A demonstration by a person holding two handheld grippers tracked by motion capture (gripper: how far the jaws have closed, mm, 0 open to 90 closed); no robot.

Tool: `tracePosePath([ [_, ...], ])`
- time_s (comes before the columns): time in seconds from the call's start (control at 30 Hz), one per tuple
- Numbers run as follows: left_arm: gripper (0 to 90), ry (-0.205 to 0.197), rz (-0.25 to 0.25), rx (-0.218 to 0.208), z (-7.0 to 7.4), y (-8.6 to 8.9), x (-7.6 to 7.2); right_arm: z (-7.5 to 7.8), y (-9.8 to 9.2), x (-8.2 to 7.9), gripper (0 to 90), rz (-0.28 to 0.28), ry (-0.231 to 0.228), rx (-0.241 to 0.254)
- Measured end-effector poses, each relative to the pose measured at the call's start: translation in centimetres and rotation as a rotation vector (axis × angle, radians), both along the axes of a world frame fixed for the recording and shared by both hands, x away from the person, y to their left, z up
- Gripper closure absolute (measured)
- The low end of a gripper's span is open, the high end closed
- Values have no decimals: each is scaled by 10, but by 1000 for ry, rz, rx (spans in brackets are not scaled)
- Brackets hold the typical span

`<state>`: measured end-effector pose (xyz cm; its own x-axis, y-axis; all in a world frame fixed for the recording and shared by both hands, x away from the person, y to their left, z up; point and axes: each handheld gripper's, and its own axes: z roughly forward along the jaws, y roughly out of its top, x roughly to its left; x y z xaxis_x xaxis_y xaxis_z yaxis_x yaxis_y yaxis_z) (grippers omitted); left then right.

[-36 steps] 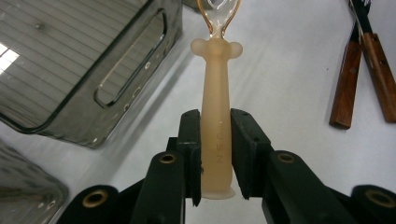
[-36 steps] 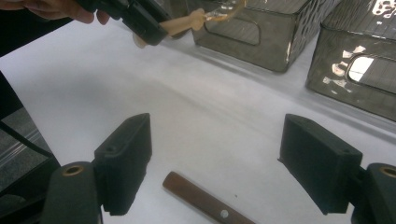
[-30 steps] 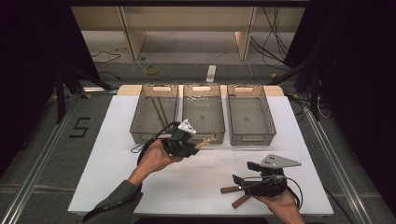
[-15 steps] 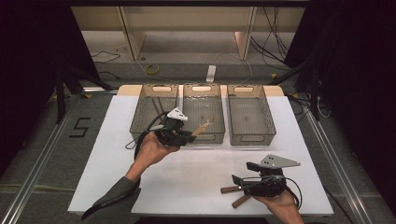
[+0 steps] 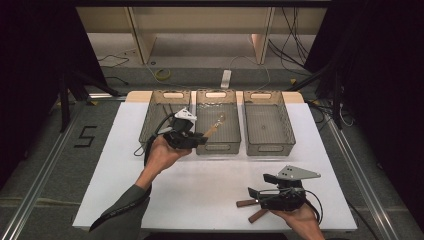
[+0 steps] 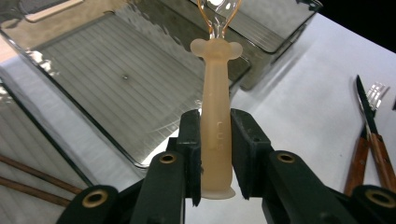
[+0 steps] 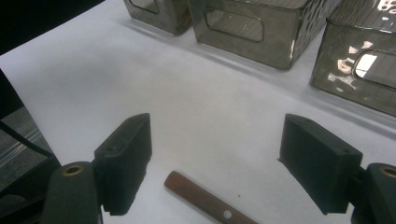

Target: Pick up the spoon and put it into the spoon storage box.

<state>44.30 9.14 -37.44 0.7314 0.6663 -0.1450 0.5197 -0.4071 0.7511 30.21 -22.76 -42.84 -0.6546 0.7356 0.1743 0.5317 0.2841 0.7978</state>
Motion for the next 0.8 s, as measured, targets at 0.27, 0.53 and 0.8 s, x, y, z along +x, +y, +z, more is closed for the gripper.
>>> tracePosePath([
  [0.27,743,5,55,-27,2,2,20,-1,-1,1,258,0,1,-1],
  [0.53,742,26,94,-47,-1,-2,39,0,-1,0,258,1,-2,3],
  [0.8,741,38,122,-73,-3,-4,52,0,-1,0,259,3,-2,3],
])
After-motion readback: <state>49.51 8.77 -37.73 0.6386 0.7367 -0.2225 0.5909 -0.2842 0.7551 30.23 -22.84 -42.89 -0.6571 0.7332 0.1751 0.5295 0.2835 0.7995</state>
